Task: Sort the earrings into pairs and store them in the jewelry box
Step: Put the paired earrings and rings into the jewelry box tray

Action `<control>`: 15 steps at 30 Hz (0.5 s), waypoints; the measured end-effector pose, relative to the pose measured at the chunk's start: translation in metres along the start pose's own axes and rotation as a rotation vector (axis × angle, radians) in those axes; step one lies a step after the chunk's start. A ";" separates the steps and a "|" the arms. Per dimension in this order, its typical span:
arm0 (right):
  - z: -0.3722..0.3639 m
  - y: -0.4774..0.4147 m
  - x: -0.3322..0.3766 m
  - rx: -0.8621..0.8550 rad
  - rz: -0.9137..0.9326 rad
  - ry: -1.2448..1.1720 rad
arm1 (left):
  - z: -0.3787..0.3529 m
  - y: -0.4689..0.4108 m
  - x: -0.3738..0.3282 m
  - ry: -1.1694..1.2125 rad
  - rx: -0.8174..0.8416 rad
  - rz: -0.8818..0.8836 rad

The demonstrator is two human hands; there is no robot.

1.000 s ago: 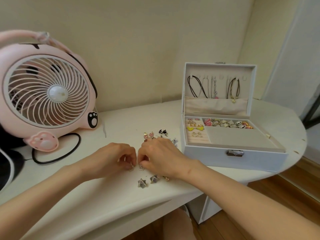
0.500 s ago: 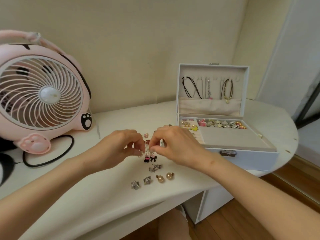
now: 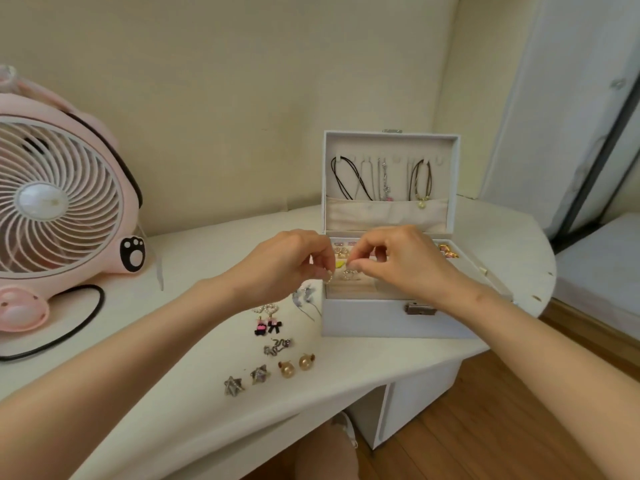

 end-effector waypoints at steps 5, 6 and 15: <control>0.003 0.006 -0.014 0.037 -0.065 0.028 | -0.011 -0.016 -0.010 -0.009 0.061 -0.017; 0.002 0.008 -0.016 0.048 -0.080 0.032 | -0.014 -0.019 -0.012 -0.019 0.085 -0.011; -0.008 0.007 -0.029 0.148 -0.151 -0.109 | -0.029 -0.032 -0.006 -0.011 0.274 0.071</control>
Point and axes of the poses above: each hand's wrist, its own y-axis away from the middle knuckle, its own z-axis out of the back of the hand, x = y × z, the point moved 4 cm from there along -y, towards the middle knuckle, and after that the axes turned 9 degrees about z, right-handed, at the moved point
